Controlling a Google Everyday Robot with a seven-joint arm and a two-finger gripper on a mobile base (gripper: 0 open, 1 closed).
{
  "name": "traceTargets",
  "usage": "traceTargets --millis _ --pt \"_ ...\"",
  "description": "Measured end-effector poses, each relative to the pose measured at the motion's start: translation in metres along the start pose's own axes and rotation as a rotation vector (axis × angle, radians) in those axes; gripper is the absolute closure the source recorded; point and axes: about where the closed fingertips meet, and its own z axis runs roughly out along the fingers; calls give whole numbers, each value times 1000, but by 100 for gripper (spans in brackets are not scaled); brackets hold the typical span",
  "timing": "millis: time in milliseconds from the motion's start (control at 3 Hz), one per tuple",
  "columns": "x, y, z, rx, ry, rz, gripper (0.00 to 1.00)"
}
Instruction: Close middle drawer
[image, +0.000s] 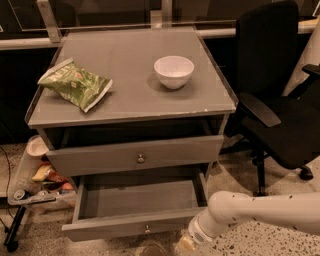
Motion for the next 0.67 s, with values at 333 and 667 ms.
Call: traceTargets --millis 333,667 --pt "-13 -5 3 24 -6 -31 88" --pt "-30 -14 7 63 -22 -65 100"
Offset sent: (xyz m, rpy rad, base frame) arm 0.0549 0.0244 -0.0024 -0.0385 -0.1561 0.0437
